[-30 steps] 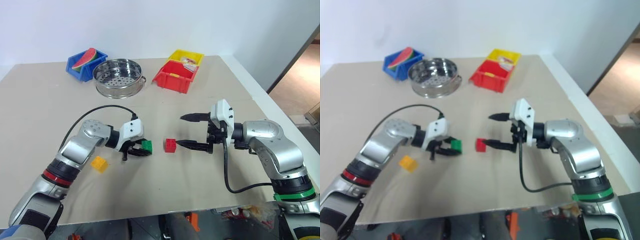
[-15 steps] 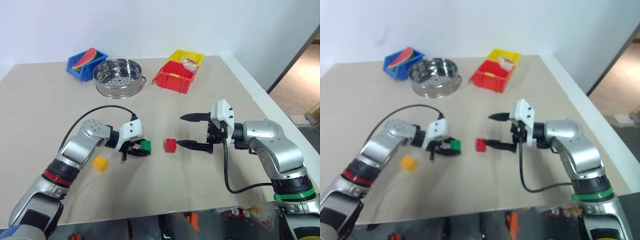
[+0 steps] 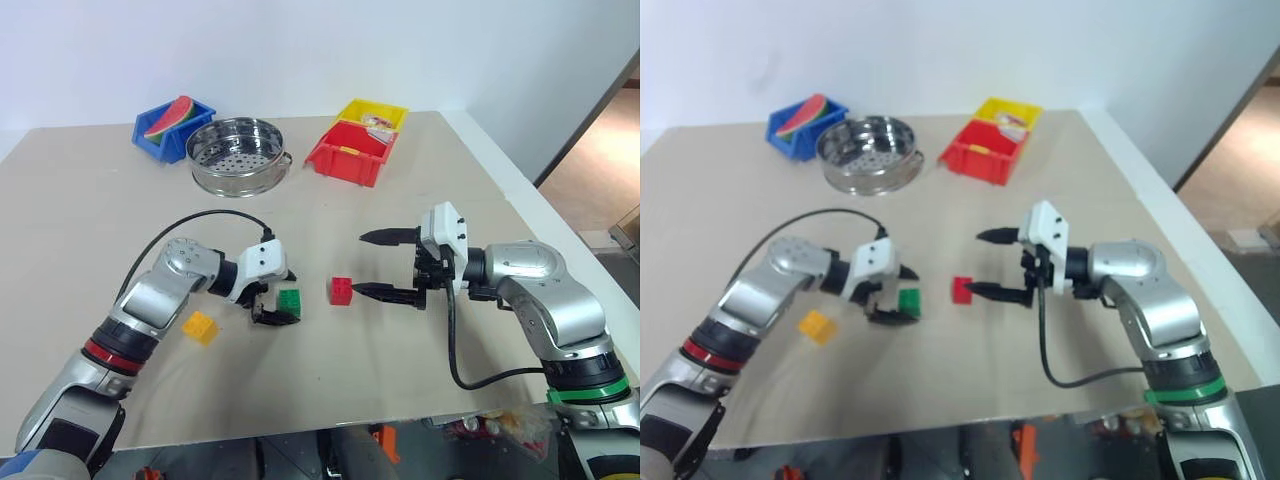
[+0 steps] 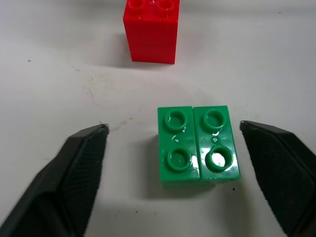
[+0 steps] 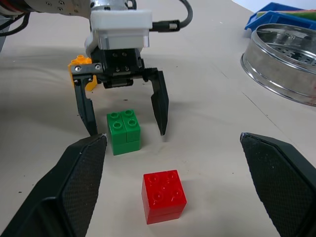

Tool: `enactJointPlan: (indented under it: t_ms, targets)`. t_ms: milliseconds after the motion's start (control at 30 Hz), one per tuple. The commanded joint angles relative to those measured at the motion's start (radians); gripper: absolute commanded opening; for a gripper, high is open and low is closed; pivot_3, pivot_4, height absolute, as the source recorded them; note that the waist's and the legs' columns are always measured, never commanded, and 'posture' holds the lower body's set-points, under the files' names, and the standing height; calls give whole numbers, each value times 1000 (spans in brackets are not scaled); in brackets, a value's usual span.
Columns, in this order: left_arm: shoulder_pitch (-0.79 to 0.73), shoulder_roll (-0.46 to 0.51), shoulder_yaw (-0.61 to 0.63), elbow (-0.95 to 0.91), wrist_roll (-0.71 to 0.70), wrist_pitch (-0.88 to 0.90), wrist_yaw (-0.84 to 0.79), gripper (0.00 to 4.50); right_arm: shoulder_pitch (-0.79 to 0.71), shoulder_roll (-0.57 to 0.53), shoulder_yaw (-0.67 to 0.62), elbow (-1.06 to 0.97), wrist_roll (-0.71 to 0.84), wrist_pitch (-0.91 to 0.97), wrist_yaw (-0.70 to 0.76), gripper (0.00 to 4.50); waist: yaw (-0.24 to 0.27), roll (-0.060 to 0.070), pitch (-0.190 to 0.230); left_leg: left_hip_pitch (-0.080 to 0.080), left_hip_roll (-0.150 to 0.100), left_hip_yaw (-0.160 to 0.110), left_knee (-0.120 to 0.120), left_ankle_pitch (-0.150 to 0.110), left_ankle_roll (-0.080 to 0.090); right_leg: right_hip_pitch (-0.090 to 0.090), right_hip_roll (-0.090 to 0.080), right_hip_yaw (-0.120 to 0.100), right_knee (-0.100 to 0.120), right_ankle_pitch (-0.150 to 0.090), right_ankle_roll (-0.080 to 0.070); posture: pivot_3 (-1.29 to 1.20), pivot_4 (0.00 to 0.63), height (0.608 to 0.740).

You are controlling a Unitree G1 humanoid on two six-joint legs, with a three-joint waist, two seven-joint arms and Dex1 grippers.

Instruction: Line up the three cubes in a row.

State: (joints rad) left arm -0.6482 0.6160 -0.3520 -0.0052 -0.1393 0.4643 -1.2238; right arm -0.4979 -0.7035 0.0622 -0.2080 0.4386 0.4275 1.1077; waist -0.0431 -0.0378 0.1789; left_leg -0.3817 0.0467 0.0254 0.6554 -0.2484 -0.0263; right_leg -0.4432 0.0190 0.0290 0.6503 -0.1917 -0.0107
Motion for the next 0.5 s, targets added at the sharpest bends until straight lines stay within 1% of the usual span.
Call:
enactJointPlan:
  t_ms: [33, 167, 233, 300, 400, 500]
  targets:
    - [-10, 23, 56, -64, -26, 23, 13, 4413, -21, 0, -11, -1, 1, -20, 6, 4500, 0, 0, 0, 0, 0, 0, 0, 0, 0, 0, 0, 0, 0, 0, 0, 0, 150, 740]
    - [1, 47, 94, -109, -65, 57, 12, 4413, -29, 2, -7, 10, -4, -25, 12, 4500, 0, 0, 0, 0, 0, 0, 0, 0, 0, 0, 0, 0, 0, 0, 0, 0, 150, 740]
    - [-5, 59, 152, -156, -124, 123, 20, 4413, -34, 1, -6, 18, -5, -28, 18, 4500, 0, 0, 0, 0, 0, 0, 0, 0, 0, 0, 0, 0, 0, 0, 0, 0, 150, 740]
    - [-20, 61, 238, -200, -195, 220, 60, 4413, -40, -3, -7, 27, -6, -32, 26, 4500, -1, 0, 0, 0, 0, 0, 0, 0, 0, 0, 0, 0, 0, 0, 0, 0, 150, 740]
    - [-15, 54, 353, -263, -254, 308, 161, 4413, -47, -9, -12, 38, -5, -35, 37, 4500, -1, 0, 1, -1, 0, 0, 0, 0, 0, -1, 0, 0, 0, 0, 0, 0, 150, 740]
    - [43, -10, 492, -387, -304, 387, 340, 4413, -49, -11, -14, 52, -7, -43, 48, 4500, -1, 0, 0, -1, 1, -1, 0, 0, 0, 0, 0, 0, 0, 0, 0, 0, 150, 740]
